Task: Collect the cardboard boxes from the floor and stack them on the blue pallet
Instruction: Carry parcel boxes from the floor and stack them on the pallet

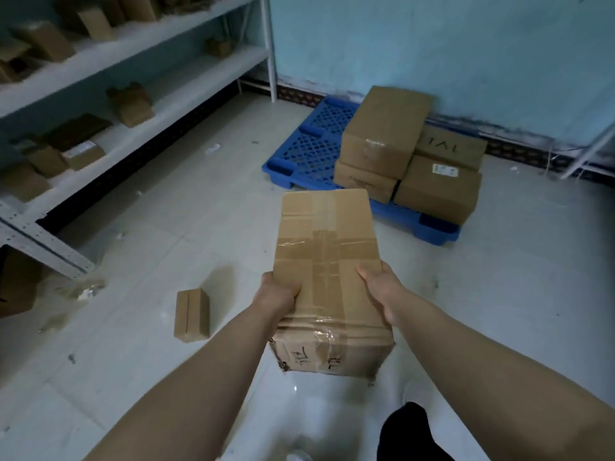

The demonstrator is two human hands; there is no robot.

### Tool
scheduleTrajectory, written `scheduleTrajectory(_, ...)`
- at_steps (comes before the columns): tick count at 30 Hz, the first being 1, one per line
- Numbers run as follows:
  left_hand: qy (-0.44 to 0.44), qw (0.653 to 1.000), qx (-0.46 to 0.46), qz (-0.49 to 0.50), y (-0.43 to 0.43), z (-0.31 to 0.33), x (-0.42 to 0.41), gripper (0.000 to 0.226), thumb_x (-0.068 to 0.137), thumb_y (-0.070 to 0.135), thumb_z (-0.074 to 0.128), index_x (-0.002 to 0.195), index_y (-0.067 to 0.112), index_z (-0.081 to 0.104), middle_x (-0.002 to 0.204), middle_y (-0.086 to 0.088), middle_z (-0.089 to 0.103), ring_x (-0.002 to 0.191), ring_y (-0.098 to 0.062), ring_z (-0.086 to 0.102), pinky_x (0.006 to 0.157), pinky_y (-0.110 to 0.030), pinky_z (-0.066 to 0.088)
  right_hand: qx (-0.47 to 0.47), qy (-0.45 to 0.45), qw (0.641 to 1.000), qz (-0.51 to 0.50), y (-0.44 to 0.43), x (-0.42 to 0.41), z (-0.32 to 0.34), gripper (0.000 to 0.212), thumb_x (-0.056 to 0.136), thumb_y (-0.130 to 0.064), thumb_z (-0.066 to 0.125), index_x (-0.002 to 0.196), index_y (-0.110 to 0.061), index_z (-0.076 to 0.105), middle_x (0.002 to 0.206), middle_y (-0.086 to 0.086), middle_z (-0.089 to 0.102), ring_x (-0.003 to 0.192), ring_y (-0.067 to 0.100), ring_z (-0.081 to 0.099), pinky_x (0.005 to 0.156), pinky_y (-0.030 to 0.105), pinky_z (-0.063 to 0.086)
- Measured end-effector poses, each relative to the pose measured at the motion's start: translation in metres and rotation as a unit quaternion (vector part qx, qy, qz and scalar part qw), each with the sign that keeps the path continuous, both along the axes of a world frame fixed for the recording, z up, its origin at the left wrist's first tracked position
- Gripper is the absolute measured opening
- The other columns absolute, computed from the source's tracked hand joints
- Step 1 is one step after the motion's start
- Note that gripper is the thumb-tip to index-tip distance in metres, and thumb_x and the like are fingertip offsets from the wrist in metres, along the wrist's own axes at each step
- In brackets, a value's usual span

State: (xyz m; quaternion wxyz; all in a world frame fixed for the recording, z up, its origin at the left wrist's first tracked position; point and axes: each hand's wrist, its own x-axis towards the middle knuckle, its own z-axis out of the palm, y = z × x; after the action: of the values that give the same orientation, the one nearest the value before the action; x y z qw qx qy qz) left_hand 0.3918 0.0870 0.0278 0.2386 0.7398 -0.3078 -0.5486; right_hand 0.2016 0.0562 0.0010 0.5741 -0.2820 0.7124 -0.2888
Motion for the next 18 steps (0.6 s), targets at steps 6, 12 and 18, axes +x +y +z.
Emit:
scheduleTrajectory(6, 0.002, 0.998, -0.027, -0.048, -0.058, 0.006, -0.109, 0.048, 0.090, 0.031, 0.061, 0.130, 0.019, 0.038, 0.111, -0.010, 0.061, 0.098, -0.032, 0.063, 0.086, -0.047, 0.055, -0.014, -0.006, 0.999, -0.049, -0.037, -0.110, 0.005, 0.053, 0.096, -0.043, 0.051, 0.142, -0.022, 0.038, 0.126, 0.006, 0.057, 0.098, 0.024, 0.055, 0.083, 0.037, 0.045)
scheduleTrajectory(12, -0.011, 0.996, -0.042, -0.079, -0.130, 0.014, -0.243, 0.041, 0.095, 0.023, 0.057, 0.131, 0.012, 0.043, 0.095, -0.006, 0.056, 0.068, -0.014, 0.054, 0.048, -0.019, 0.046, -0.032, -0.032, 0.994, -0.097, -0.095, -0.243, 0.007, 0.048, 0.095, -0.043, 0.054, 0.136, -0.021, 0.042, 0.126, 0.006, 0.059, 0.105, 0.028, 0.058, 0.092, 0.044, 0.048)
scheduleTrajectory(18, 0.008, 0.993, -0.011, -0.114, -0.193, 0.020, -0.377, 0.053, 0.077, 0.041, 0.065, 0.120, 0.018, 0.043, 0.114, -0.010, 0.060, 0.101, -0.031, 0.062, 0.092, -0.047, 0.053, -0.054, -0.024, 0.989, -0.139, -0.141, -0.375, 0.023, 0.039, 0.095, -0.036, 0.056, 0.129, -0.019, 0.047, 0.115, 0.006, 0.059, 0.101, 0.026, 0.058, 0.095, 0.043, 0.048)
